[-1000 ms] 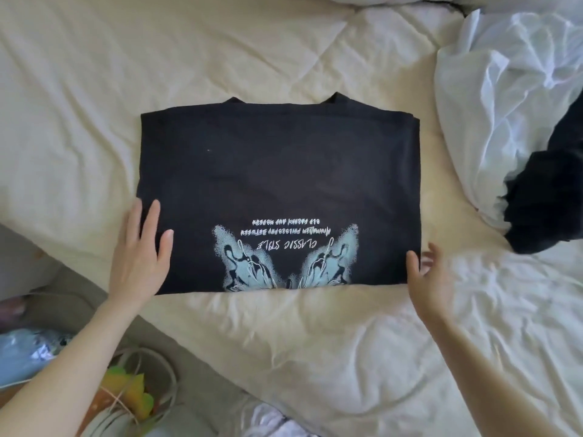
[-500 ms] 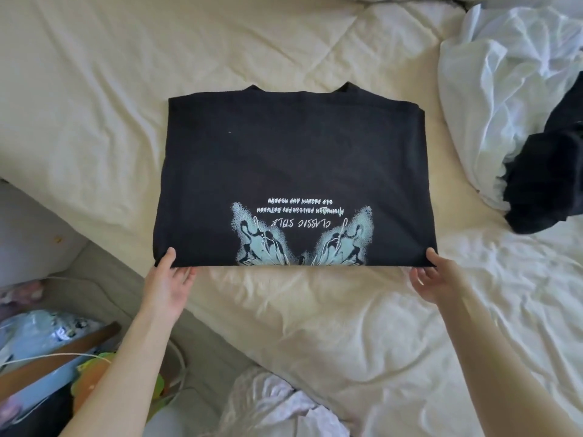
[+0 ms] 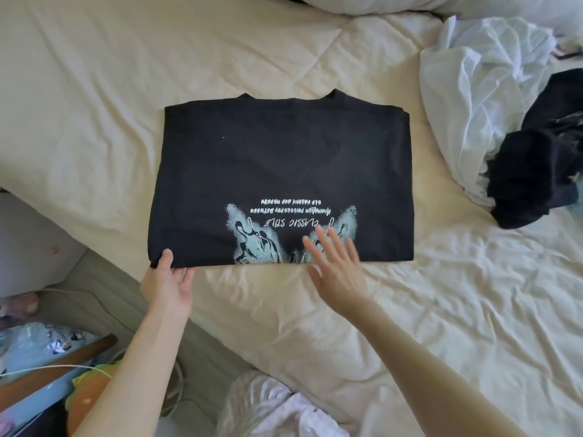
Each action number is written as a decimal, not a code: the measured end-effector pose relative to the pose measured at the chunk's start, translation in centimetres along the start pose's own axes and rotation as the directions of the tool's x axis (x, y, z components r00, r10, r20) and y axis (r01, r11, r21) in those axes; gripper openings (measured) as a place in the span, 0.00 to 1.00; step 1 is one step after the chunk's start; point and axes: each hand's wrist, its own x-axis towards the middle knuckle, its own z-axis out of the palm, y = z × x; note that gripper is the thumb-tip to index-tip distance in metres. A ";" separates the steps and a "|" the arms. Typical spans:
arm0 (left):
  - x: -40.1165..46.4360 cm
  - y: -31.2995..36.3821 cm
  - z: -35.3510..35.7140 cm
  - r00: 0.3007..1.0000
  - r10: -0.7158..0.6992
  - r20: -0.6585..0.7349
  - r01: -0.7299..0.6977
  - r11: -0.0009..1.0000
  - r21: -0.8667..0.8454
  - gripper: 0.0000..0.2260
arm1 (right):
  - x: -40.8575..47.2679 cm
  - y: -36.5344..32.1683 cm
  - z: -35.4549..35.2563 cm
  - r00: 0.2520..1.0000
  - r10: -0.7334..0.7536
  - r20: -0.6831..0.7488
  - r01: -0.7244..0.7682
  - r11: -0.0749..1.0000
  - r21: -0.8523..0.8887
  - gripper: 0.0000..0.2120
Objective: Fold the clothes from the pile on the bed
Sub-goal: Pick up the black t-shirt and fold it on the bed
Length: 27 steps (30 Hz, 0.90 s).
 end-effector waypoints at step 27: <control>-6.5 -14.2 9.6 0.413 0.151 0.898 -0.756 -0.493 0.430 0.26 | 4.6 13.1 -7.0 0.780 0.569 0.262 -0.435 0.192 0.879 0.05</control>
